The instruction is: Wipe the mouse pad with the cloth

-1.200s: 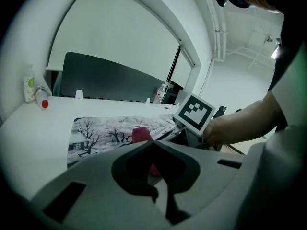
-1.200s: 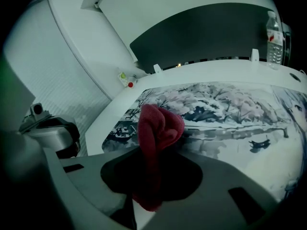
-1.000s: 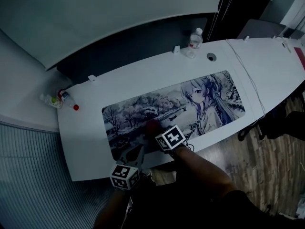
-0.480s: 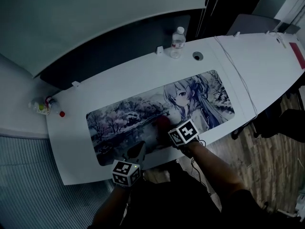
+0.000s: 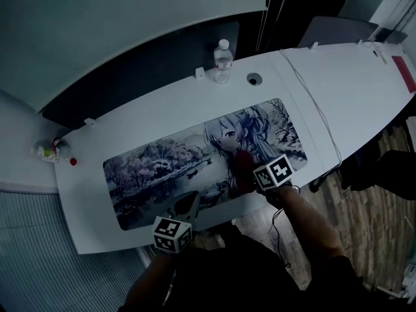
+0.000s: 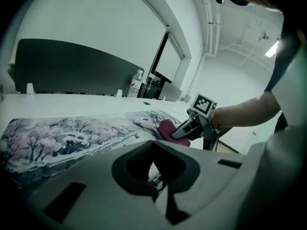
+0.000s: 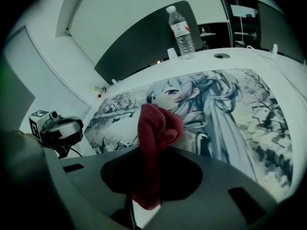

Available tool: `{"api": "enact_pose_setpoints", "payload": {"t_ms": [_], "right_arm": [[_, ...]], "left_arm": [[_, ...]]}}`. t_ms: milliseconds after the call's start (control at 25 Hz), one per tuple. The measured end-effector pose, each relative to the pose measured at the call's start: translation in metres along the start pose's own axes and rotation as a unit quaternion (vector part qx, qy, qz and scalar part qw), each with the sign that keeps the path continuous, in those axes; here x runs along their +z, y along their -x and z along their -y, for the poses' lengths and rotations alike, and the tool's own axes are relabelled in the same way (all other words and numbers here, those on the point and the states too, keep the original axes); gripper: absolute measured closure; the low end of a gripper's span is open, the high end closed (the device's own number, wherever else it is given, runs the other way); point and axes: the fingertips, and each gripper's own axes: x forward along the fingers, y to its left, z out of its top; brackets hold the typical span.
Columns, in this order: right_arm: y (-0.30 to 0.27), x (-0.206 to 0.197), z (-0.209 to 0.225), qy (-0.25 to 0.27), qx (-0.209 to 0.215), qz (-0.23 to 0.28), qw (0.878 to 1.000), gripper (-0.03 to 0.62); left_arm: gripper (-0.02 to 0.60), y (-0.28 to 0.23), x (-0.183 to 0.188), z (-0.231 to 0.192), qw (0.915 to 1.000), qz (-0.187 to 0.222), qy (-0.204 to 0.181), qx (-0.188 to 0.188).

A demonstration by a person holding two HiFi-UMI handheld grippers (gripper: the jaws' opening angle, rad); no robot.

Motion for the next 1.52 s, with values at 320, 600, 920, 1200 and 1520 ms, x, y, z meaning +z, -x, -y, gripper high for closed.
{"api": "enact_pose_setpoints", "payload": {"t_ms": [320,600,920,1200,1520], "right_arm": [[0.052,-0.017,0.076,-0.046,-0.027,-0.005,0.999,0.485],[0.082,-0.027,0.13,-0.049,-0.071,-0.008,0.996,0.485],[0.085,-0.025,0.133,-0.063,-0.079,0.003,0.995,0.485],[0.103,0.0,0.119,-0.081,-0.089,0.06,0.991,0.485],[0.108,0.035,0.143,-0.015,-0.164,0.053,0.985,0.485]], "left_arm": [[0.575,-0.028,0.009,0.031,0.9999,0.0,-0.01,-0.01],[0.575,-0.033,0.013,0.041,0.9999,0.004,-0.012,-0.009],[0.575,-0.025,0.012,0.036,0.9999,0.011,-0.005,-0.002],[0.575,-0.024,0.02,0.036,0.9998,0.019,-0.006,-0.006],[0.575,-0.028,0.033,0.035,0.9992,0.033,-0.02,-0.01]]}}
